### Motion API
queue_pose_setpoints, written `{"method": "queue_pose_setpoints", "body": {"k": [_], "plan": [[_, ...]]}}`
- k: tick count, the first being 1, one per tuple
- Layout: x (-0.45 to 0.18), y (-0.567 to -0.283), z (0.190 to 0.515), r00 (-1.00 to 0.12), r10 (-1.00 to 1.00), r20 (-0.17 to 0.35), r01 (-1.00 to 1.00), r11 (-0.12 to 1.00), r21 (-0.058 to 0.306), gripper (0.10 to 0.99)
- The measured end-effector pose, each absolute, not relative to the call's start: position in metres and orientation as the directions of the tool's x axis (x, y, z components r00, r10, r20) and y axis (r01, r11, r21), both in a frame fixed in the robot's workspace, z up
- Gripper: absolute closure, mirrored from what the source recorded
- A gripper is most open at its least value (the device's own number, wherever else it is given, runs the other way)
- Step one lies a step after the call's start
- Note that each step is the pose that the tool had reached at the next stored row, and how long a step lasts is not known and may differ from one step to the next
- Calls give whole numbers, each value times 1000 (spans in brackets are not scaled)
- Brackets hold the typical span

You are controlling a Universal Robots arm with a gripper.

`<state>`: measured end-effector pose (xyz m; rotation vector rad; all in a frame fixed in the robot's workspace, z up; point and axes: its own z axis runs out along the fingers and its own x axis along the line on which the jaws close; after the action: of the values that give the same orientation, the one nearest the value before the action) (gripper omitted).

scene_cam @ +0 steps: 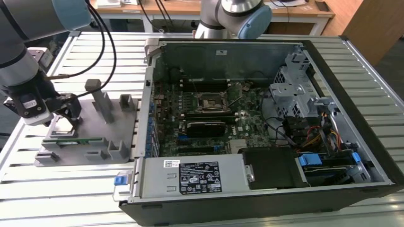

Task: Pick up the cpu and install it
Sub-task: 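Pick up the cpu and move it towards the insertion slot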

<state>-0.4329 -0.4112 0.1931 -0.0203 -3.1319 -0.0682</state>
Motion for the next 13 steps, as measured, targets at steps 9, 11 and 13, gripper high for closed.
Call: {"method": "queue_pose_setpoints", "body": {"k": [9, 11, 13], "plan": [[-431, -411, 187, -1000, 13, 10, 13, 999, 43, 380], [-430, -411, 187, -1000, 13, 10, 13, 999, 43, 396], [-430, -411, 186, -1000, 13, 10, 13, 999, 43, 463]]}}
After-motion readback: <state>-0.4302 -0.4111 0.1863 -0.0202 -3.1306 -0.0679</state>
